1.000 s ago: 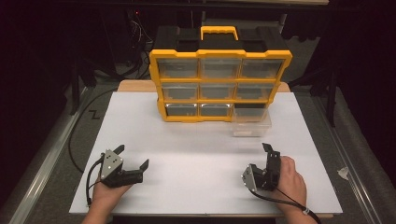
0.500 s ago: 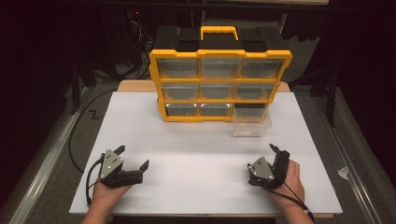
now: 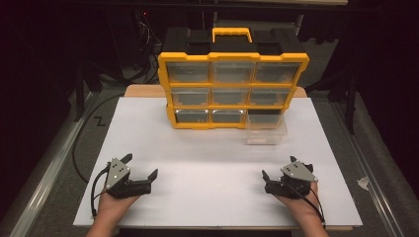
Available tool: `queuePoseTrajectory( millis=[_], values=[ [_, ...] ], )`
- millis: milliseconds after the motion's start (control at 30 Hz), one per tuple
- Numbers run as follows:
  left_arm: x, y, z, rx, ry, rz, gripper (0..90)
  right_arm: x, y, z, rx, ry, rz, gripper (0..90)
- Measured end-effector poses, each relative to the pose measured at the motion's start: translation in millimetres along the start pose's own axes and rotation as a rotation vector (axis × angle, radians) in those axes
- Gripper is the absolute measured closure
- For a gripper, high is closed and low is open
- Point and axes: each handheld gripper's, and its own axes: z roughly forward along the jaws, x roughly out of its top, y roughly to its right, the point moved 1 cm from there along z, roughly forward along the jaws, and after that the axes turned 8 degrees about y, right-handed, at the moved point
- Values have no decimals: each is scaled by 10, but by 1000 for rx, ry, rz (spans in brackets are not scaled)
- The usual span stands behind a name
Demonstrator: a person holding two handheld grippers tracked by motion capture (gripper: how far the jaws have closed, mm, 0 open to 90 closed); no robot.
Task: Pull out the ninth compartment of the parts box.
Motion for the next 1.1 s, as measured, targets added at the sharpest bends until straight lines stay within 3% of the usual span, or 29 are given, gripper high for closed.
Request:
queuePoseTrajectory(
  millis=[100, 267, 300, 367, 700, 1100],
  values=[
    [1, 5, -6, 0, 5, -2, 2, 1, 14, -19, 9, 18, 42, 10],
    [4, -6, -7, -2, 9, -13, 2, 11, 83, -112, 47, 94, 196, 10],
    [2, -10, -8, 0, 7, -15, 2, 6, 117, -141, 58, 117, 245, 10],
    [-2, -14, -7, 0, 2, -15, 2, 1, 150, -162, 58, 133, 270, 10],
    [-5, -3, -15, 12, -7, -7, 2, -36, 244, -237, 43, 147, 248, 11],
    [-34, 5, 6, 26, -40, -14, 2, -18, 196, -211, 62, 136, 197, 10]
  ],
)
